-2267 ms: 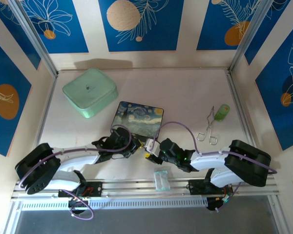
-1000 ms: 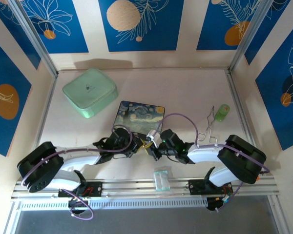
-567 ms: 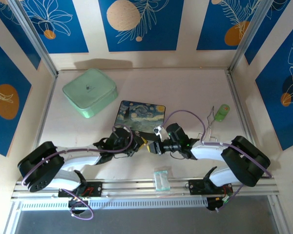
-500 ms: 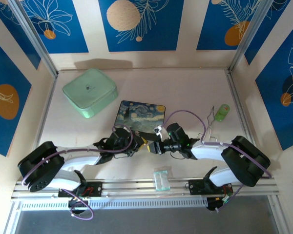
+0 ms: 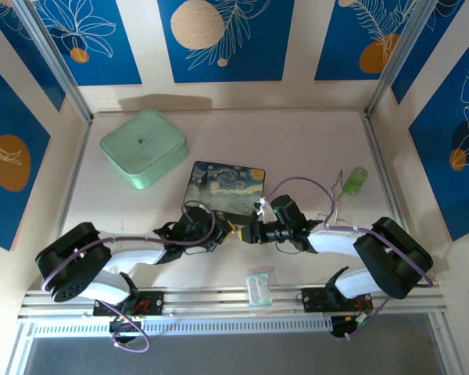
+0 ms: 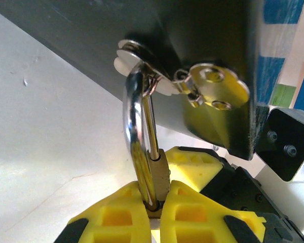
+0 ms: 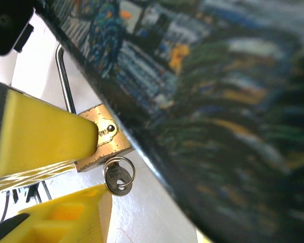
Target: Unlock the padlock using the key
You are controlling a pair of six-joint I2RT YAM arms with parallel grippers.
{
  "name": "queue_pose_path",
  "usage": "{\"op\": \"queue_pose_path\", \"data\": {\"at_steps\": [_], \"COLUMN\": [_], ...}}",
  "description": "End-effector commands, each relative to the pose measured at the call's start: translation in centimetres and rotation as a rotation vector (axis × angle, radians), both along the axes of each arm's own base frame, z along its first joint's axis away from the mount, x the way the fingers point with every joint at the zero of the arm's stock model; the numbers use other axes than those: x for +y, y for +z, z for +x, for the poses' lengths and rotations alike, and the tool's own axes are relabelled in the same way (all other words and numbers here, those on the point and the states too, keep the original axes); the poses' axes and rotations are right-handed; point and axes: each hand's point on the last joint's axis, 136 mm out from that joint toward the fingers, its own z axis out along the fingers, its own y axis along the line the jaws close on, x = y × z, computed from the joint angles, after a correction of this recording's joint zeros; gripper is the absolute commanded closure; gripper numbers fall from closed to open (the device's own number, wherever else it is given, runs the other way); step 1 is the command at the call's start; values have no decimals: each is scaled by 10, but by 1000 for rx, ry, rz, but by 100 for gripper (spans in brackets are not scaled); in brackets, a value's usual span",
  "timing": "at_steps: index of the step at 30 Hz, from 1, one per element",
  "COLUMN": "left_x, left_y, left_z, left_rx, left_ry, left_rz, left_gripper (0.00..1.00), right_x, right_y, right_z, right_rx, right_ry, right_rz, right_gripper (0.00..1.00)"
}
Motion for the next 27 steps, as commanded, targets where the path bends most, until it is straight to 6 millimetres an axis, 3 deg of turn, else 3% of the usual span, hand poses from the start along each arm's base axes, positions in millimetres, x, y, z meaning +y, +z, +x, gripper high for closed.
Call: {"op": "queue_pose_path", "data": {"at_steps": [1,13,21,27], "left_x": [-7,1,48,66], "left_y": [-12,-24,-50,-55], "left_z": [-25,-26,-30,-34], "left_rx": [49,60,24,19], "left_ry": [-89,-81,-135,-232], "left_rz": [3,57,417,552], "left_gripper": [100,100,100,96], "right_x": [-15,-26,-29,-35], "right_y": [-6,-11,-7,-8], "right_z": [24,25,23,22], "right_rx": [12,18,-15,-30], "right_ry": [-149,-194,-193,-205], "right_rz": [-32,-85,-100,-122], "right_gripper": [53,46,46,45]}}
